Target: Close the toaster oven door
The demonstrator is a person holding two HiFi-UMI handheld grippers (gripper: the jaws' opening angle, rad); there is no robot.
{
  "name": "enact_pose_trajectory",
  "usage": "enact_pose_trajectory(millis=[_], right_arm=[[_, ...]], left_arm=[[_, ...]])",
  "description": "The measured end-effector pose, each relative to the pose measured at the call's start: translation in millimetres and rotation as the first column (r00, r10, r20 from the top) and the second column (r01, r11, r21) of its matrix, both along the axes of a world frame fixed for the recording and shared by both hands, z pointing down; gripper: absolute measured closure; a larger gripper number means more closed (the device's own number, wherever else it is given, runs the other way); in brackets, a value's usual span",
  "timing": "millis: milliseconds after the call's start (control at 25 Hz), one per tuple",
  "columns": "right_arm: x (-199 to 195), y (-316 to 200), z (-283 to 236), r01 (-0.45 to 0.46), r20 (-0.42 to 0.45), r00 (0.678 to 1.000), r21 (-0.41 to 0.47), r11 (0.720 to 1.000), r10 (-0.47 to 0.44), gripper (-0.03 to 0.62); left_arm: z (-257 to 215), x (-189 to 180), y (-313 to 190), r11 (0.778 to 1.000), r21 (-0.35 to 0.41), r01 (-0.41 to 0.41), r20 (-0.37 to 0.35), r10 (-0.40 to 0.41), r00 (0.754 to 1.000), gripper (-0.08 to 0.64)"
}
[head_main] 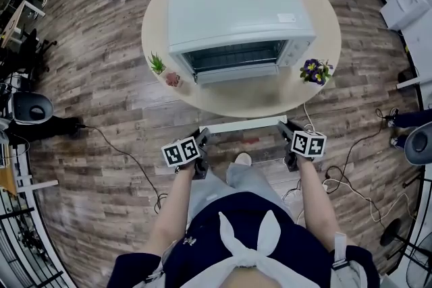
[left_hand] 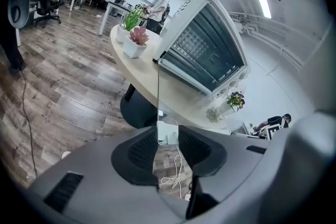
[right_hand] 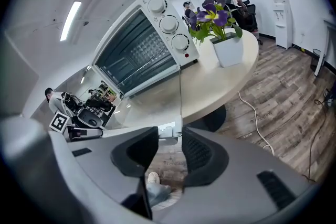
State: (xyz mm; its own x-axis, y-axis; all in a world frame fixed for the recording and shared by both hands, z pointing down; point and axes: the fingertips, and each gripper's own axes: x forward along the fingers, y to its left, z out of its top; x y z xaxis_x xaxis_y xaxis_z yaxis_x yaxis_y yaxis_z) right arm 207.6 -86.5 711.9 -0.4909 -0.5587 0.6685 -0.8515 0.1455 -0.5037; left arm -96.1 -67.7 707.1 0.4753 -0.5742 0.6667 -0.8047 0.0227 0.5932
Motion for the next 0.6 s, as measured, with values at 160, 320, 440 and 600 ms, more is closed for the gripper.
enact_pose_trajectory(millis=[160, 320, 440, 600], right_arm=[[-2, 1, -7, 0.003, -0.008, 1.000, 0.004, 1.000, -0.003, 0.445], [0, 1, -10, -0.017, -0.011, 1.000, 0.010, 1.000, 0.017, 0.445], [-3, 0, -17, -0.023, 0.016, 1.000, 0.026, 0.999, 0.022, 0.443], [-3, 0, -28, -0.028, 0.026, 0.999, 0.043, 0.999, 0.027, 0.443]], left_arm=[[-4, 0, 1, 1.000, 0.001, 0.006, -0.010, -0.006, 1.000, 0.424], [-8, -1, 1, 1.000, 0.000, 0.010, -0.019, -0.010, 1.000, 0.425], [-14, -1, 0, 1.000, 0.004, 0.013, -0.033, -0.013, 0.999, 0.426], [-23, -1, 0, 1.000, 0.018, 0.016, -0.051, -0.015, 0.999, 0.426]])
